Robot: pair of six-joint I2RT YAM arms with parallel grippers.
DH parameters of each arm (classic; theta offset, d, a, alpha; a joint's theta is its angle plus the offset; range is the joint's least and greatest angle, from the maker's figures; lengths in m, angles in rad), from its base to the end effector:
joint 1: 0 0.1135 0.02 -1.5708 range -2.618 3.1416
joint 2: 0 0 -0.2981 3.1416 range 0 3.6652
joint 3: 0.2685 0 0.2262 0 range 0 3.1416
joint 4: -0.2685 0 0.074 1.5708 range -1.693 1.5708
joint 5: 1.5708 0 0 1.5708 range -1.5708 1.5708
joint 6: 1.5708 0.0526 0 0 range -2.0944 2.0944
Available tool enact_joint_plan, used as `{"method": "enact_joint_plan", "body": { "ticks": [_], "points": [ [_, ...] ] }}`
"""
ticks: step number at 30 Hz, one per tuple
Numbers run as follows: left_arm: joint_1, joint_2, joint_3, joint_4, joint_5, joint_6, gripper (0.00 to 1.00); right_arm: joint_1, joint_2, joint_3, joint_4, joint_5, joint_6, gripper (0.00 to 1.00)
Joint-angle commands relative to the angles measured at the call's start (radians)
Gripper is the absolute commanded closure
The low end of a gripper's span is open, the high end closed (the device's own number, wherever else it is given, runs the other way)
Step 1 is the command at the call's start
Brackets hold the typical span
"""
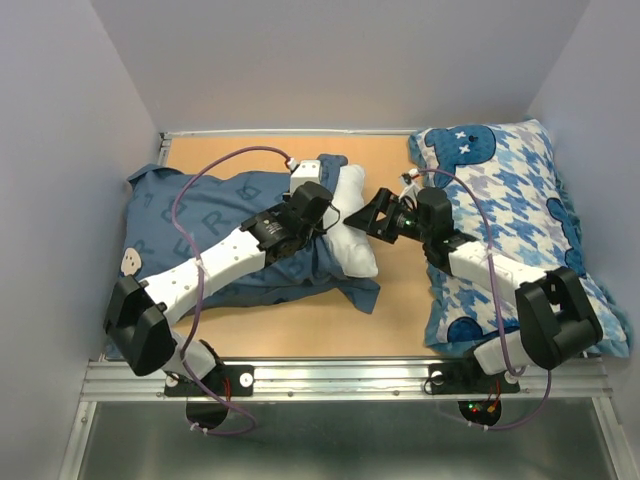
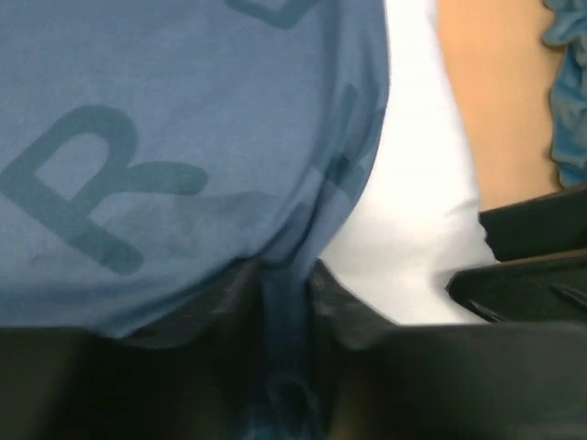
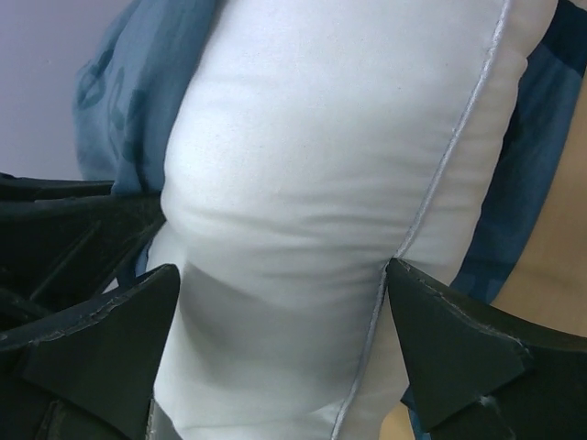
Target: Remove the pillowcase from the pillow
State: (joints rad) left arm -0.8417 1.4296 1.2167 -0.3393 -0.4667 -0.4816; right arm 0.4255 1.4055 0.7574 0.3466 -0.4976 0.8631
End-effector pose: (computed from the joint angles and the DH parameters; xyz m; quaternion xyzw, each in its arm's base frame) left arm 0.2221 -0.2131 0.3577 0.0412 0.8559 -0.1322 0.4983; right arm 0.2591 0.1450 0.2880 0.0269 0.7936 0.5037 0.3403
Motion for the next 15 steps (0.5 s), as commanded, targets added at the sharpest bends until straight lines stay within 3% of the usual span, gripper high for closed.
{"method": "enact_joint_plan", "body": {
  "ticks": [1,4,8,15],
  "points": [
    [0.029,-0.064,-0.074,0.017,-0.033,0.002,0.86,0.033,0.055,0.007,0.084,-0.047,-0.015,0.00],
    [0.042,-0.083,-0.126,0.052,-0.015,-0.031,1.00,0.047,0.076,0.003,0.112,-0.048,-0.016,0.00],
    [0.050,-0.123,-0.241,0.192,0.101,-0.063,1.00,0.084,0.128,0.008,0.222,-0.079,0.019,0.00],
    [0.049,-0.092,-0.292,0.298,0.212,-0.086,1.00,0.137,0.280,0.062,0.298,-0.065,0.074,0.01]
  ]
}}
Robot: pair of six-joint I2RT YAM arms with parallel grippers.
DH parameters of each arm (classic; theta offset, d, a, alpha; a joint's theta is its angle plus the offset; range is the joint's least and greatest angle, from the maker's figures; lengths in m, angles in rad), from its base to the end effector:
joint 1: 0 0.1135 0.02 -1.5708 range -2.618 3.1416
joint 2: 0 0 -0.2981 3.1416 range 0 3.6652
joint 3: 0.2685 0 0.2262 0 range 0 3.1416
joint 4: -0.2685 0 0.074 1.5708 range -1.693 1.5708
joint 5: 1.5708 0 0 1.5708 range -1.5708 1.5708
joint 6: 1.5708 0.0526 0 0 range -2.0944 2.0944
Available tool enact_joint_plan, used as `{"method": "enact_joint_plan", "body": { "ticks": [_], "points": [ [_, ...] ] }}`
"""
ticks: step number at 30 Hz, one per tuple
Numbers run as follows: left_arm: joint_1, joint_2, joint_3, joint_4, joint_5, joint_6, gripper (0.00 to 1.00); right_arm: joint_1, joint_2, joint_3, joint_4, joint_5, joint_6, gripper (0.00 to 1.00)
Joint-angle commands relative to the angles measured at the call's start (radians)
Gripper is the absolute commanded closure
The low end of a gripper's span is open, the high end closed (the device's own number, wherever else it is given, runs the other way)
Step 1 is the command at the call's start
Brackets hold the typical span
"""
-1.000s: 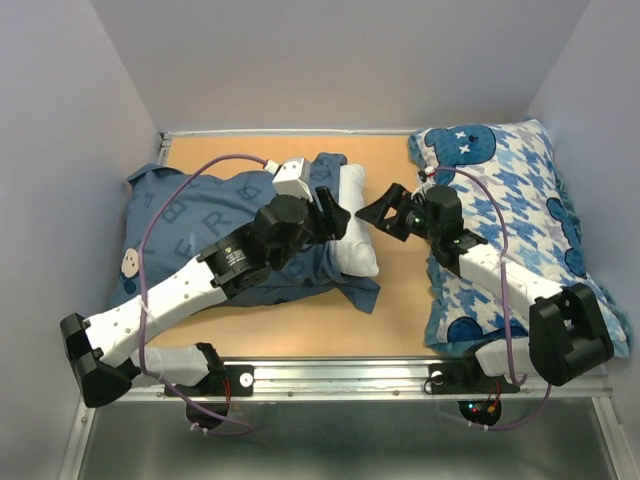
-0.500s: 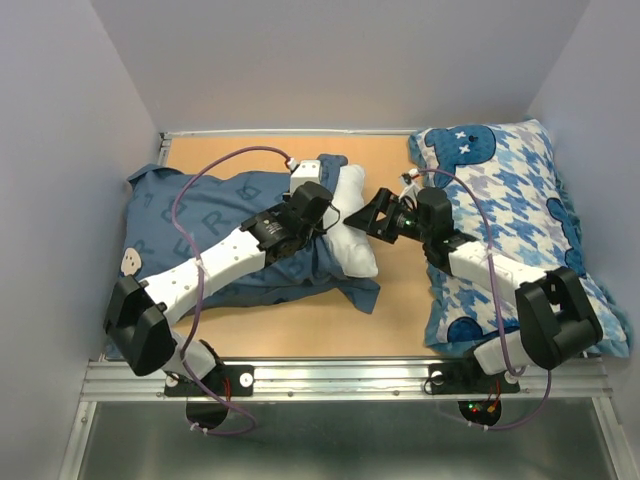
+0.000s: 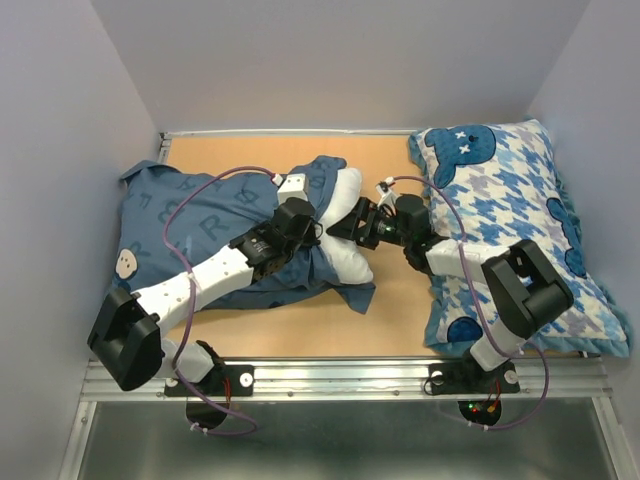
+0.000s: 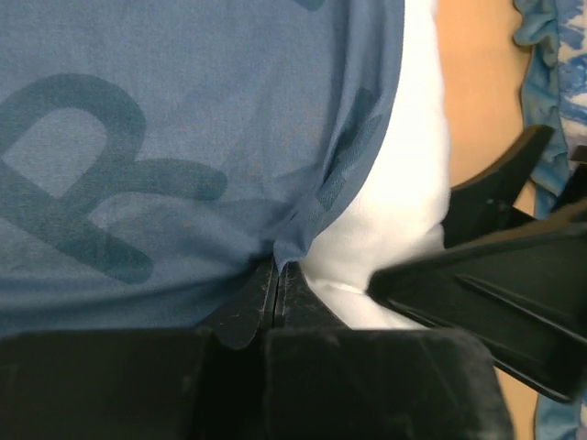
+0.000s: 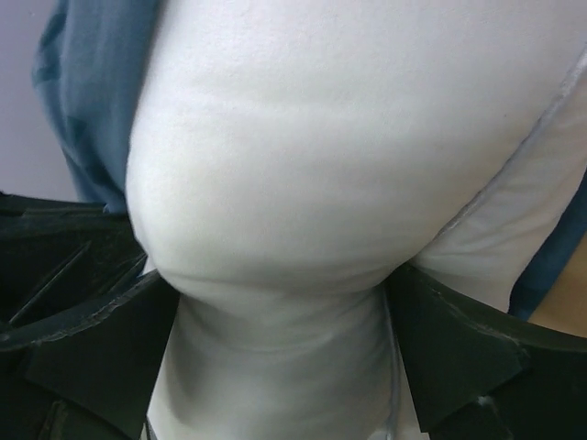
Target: Remove the pillowcase from the pillow
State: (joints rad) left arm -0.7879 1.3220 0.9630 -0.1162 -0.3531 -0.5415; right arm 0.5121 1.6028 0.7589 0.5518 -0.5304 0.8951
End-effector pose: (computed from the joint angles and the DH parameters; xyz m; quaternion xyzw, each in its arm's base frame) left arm 0.2115 -0.1868 0.3255 0.0125 0.8453 -0.1982 0.4960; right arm 0.2778 0.1867 0.2540 -0.0061 0.7900 0.5329 0.3030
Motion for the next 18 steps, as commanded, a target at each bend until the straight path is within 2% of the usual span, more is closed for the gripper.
{"method": "enact_joint_plan", "body": {
  "ticks": [1,3,4,5,6,9,10,12,14,18],
  "points": [
    [-0.005,0.013,-0.040,0.081,0.106,-0.025,1.00,0.052,0.103,0.069,0.092,-0.033,0.044,0.05],
    [-0.005,0.008,-0.041,0.098,0.129,-0.020,1.00,0.054,0.132,0.098,0.082,-0.025,0.053,0.42],
    [-0.004,0.002,-0.040,0.101,0.135,-0.015,1.00,0.054,0.140,0.112,0.059,-0.013,0.051,0.84],
    [-0.004,-0.004,-0.038,0.101,0.143,-0.011,1.00,0.054,0.134,0.128,0.033,0.000,0.044,0.96],
    [-0.005,-0.026,-0.029,0.096,0.137,-0.005,1.00,0.054,0.119,0.178,-0.083,0.022,0.001,0.99],
    [0.003,-0.070,0.014,0.032,0.069,0.014,1.00,0.054,-0.019,0.290,-0.364,0.217,-0.131,1.00],
    [0.009,-0.079,0.028,0.014,0.051,0.018,1.00,0.054,-0.056,0.318,-0.428,0.350,-0.152,0.99],
    [0.038,-0.104,0.062,-0.039,0.008,0.021,1.00,0.052,-0.138,0.438,-0.628,0.469,-0.221,1.00],
    [0.071,-0.141,0.077,-0.065,-0.017,0.018,1.00,0.039,-0.171,0.508,-0.747,0.578,-0.272,1.00],
    [0.110,-0.214,0.086,-0.086,-0.050,0.023,1.00,-0.020,-0.213,0.608,-0.858,0.636,-0.320,0.99]
  ]
}}
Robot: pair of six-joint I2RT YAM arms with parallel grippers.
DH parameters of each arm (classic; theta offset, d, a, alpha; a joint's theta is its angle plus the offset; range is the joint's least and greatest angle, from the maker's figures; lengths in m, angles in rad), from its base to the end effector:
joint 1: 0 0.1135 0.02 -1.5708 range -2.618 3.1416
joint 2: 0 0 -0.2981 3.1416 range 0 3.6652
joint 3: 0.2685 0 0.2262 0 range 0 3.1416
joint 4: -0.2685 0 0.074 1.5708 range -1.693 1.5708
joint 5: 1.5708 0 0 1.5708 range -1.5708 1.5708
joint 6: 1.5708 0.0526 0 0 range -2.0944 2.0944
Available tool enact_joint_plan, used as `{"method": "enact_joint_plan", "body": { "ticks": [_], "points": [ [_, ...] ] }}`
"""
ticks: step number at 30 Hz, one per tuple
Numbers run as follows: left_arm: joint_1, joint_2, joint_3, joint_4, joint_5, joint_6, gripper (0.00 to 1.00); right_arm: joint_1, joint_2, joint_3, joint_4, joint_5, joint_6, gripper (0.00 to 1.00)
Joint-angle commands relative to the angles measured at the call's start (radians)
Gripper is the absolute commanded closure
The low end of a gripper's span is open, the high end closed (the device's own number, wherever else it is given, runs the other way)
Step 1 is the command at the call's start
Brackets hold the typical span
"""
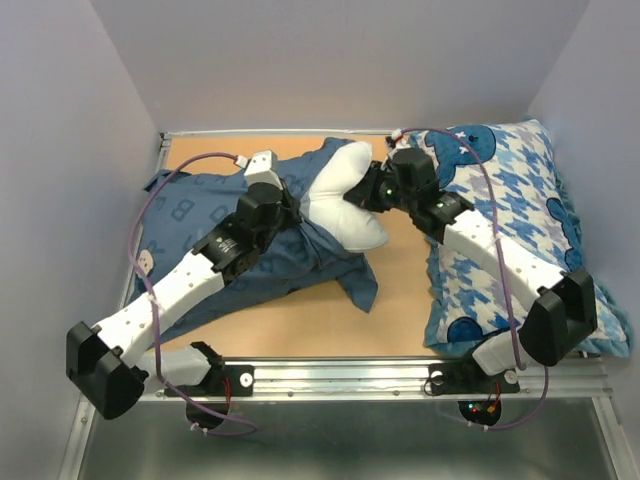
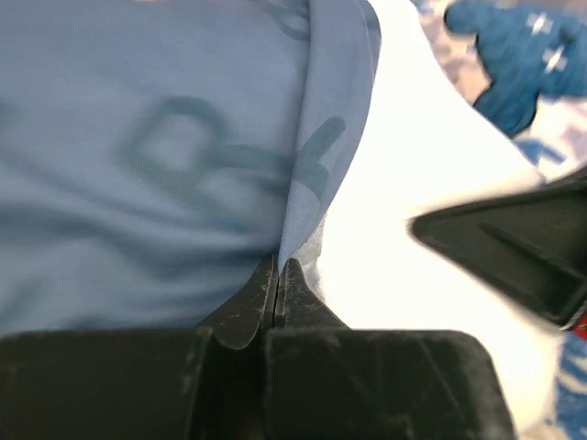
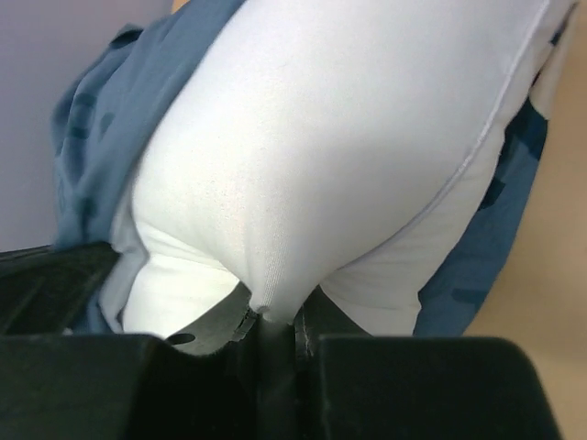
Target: Remove the pillowcase from the pillow
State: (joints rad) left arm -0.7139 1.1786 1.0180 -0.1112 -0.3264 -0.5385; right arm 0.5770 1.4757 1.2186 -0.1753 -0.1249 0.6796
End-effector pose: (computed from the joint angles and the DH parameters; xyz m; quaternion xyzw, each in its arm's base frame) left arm 0.2002 -0.1511 0.3801 -0.0291 0.7914 -0.2449 0.5594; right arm 0.2751 0.1868 0.3600 0.0095 0.8413 0.3587 0.4043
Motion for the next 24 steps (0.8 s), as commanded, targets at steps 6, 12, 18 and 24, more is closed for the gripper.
{"method": "enact_joint_plan", "body": {
  "ticks": [6,12,18,24],
  "points": [
    [0.165,-0.085,0.005,-0.110,-0.036,0.035,1.00,-0.175,-0.121,0.255,-0.205,0.173,-0.124,0.99],
    [0.416,-0.056,-0.134,0.005,0.131,0.005,1.00,-0.203,-0.111,0.471,-0.326,0.203,-0.156,0.99],
    [0.499,-0.065,-0.103,0.094,0.326,0.066,0.97,-0.207,-0.062,0.630,-0.389,0.092,-0.155,0.99],
    [0.286,-0.126,0.077,0.107,0.444,0.208,0.26,-0.206,0.023,0.797,-0.394,-0.053,-0.138,0.99]
  ]
}}
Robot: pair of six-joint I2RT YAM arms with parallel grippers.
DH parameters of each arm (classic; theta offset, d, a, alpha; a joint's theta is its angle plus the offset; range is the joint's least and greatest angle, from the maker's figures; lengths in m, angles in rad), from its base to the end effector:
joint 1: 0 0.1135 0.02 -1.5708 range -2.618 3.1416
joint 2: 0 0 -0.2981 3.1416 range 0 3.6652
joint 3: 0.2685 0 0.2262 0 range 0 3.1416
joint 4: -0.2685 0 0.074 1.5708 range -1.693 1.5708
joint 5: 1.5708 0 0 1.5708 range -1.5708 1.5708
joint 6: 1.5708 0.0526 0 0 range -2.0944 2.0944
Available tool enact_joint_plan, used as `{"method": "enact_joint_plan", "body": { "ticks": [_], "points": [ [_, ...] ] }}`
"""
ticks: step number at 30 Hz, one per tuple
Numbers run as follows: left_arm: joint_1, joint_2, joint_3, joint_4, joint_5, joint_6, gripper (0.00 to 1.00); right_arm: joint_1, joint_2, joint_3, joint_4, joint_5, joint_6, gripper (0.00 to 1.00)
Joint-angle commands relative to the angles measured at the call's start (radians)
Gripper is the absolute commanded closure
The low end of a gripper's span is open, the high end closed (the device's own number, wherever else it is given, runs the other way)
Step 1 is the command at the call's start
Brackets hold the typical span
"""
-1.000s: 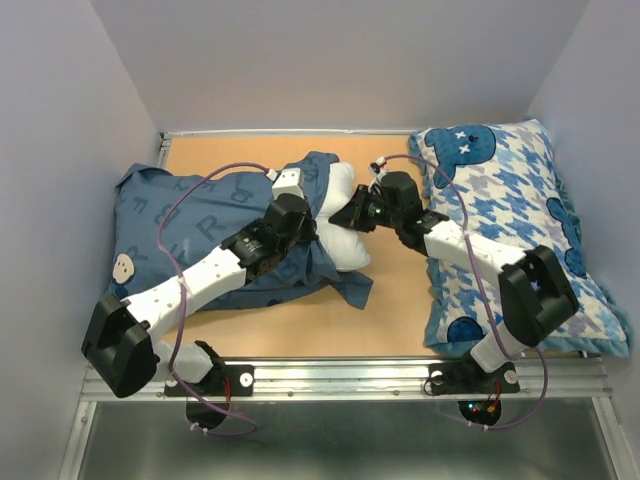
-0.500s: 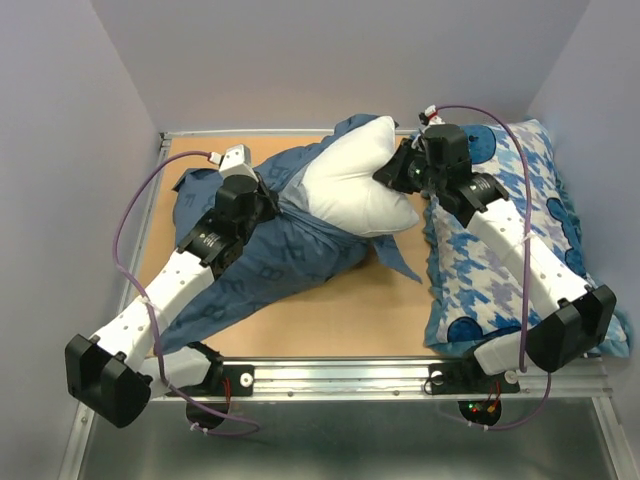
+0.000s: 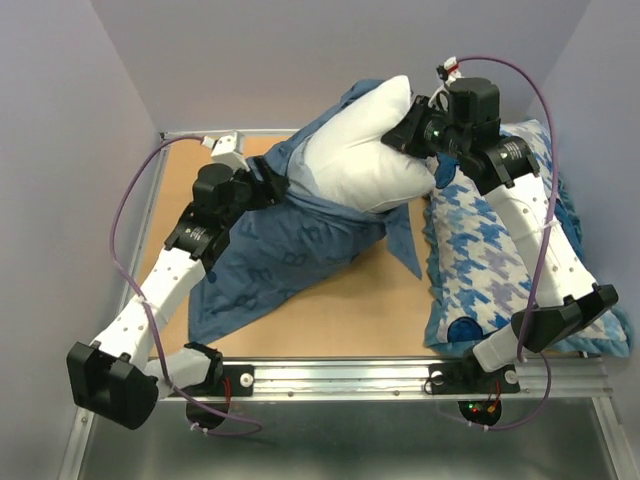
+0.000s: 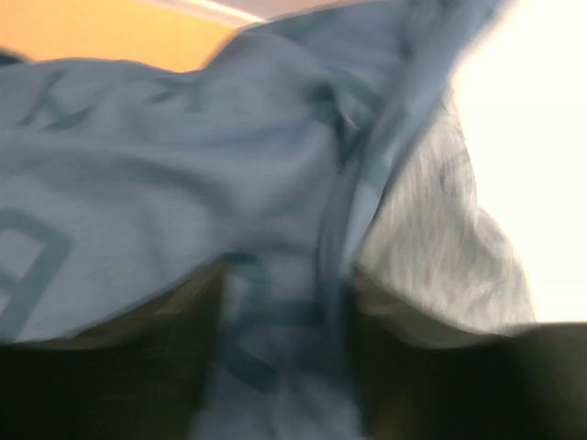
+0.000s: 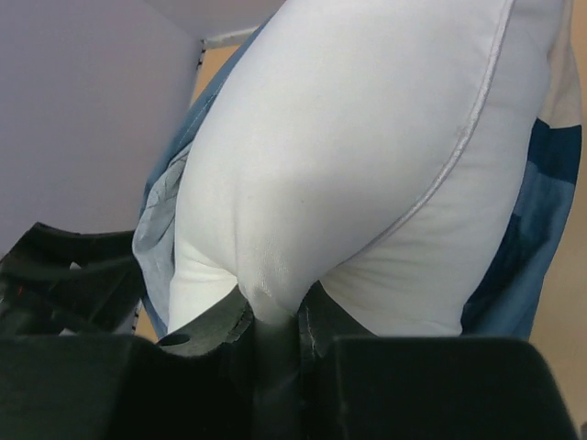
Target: Remove the pillowcase from the pillow
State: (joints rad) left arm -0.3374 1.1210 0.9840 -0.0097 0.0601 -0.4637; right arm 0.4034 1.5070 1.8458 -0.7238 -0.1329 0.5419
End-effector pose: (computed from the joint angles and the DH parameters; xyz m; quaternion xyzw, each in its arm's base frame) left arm 0.2252 -0.0824 0.3931 -0.0282 0.7564 -0.2756 0.5925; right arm 0.2765 0.1256 0.4927 0.0203 0.8281 0.3028 0.4713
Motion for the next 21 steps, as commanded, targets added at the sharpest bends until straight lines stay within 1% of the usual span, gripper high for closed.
{"method": "enact_joint_plan", "body": {
  "ticks": [1,3,4,5,7,10,11,12,13,16,18,19,21],
  "points": [
    [-0.142,-0.079,0.116,0.005,0.047,0.141,0.01,-0.032,0.007,0.184,0.153,-0.050,0.001,0.99],
    [-0.182,-0.130,0.101,-0.004,-0.011,0.135,0.01,-0.032,0.013,0.207,0.152,-0.048,0.001,0.99],
    [-0.192,-0.150,0.088,-0.019,-0.043,0.105,0.01,-0.032,0.019,0.216,0.152,-0.044,-0.002,0.99],
    [-0.201,-0.183,0.061,-0.054,-0.109,0.093,0.02,-0.032,0.025,0.228,0.149,-0.030,-0.006,0.99],
    [-0.216,-0.213,0.026,-0.087,-0.156,0.059,0.04,-0.032,0.035,0.246,0.142,-0.014,-0.008,0.99],
    [-0.274,-0.265,-0.060,-0.093,-0.177,0.043,0.04,-0.032,0.068,0.296,0.126,-0.014,-0.007,0.99],
    [-0.296,-0.277,-0.080,-0.073,-0.177,0.039,0.04,-0.031,0.076,0.306,0.124,-0.022,-0.007,0.99],
    [-0.357,-0.282,-0.100,-0.055,-0.178,0.034,0.04,-0.032,0.085,0.314,0.123,-0.020,-0.005,0.99],
    [-0.386,-0.283,-0.138,-0.036,-0.187,0.025,0.04,-0.032,0.096,0.317,0.121,-0.022,-0.005,0.99],
    [-0.515,-0.253,-0.174,0.046,-0.232,-0.009,0.03,-0.032,0.102,0.320,0.119,-0.017,-0.005,0.99],
    [-0.592,-0.201,-0.174,0.103,-0.278,-0.035,0.02,-0.032,0.102,0.322,0.118,-0.014,-0.005,0.99],
    [-0.612,-0.178,-0.171,0.118,-0.293,-0.044,0.02,-0.032,0.105,0.323,0.118,-0.013,-0.005,0.99],
    [-0.658,-0.103,-0.154,0.152,-0.368,-0.072,0.02,-0.032,0.104,0.331,0.110,-0.011,-0.007,1.00]
  ]
}}
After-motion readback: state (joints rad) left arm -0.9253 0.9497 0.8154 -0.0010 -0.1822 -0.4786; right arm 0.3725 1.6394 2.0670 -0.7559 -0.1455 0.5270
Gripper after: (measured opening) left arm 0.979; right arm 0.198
